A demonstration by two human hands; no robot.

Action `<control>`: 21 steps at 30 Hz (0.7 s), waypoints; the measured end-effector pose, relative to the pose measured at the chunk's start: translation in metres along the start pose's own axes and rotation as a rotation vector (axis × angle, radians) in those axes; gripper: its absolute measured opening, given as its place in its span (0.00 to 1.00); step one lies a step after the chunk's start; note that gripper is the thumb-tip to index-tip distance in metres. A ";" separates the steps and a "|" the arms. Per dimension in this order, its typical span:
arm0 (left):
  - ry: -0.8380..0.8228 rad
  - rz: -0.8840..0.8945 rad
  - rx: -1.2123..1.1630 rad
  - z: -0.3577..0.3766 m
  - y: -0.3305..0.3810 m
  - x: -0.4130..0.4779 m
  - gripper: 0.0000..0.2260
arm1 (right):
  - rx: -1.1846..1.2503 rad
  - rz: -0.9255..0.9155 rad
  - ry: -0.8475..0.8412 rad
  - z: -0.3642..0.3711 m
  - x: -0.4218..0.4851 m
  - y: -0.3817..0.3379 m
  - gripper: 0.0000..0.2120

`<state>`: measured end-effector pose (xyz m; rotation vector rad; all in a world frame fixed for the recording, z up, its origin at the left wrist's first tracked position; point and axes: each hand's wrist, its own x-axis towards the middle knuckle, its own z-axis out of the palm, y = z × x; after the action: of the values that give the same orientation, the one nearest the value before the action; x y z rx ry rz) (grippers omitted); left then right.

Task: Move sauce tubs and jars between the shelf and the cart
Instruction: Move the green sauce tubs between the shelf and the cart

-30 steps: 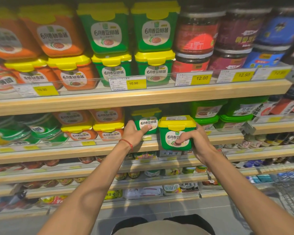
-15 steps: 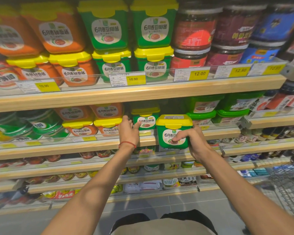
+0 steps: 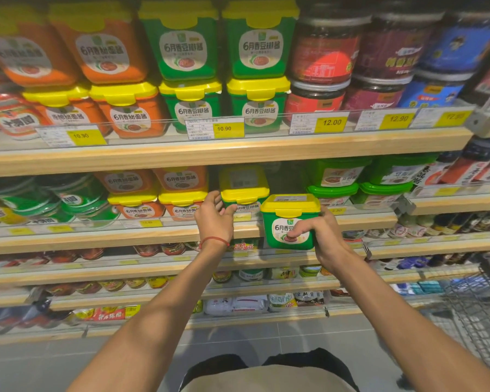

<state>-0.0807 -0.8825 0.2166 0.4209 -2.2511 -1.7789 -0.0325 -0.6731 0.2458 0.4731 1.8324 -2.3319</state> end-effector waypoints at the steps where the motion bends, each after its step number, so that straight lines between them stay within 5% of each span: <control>1: 0.007 -0.006 -0.010 0.000 0.001 0.000 0.25 | 0.002 -0.001 0.002 -0.002 0.000 0.001 0.58; 8: 0.196 0.226 0.029 0.003 0.018 -0.034 0.17 | -0.047 -0.045 -0.013 -0.012 0.003 -0.007 0.44; 10: 0.049 0.212 -0.024 0.008 0.025 -0.042 0.13 | -0.032 -0.058 0.001 -0.012 0.006 -0.010 0.45; 14: -0.495 -0.046 -0.303 0.020 0.043 -0.046 0.16 | -0.029 -0.077 0.011 -0.008 0.008 -0.019 0.46; 21: -0.522 -0.006 -0.299 0.022 0.053 -0.042 0.13 | -0.202 -0.201 -0.139 -0.007 0.007 -0.023 0.34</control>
<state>-0.0536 -0.8354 0.2627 -0.1130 -2.2176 -2.3986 -0.0449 -0.6597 0.2631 0.1034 2.1029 -2.1983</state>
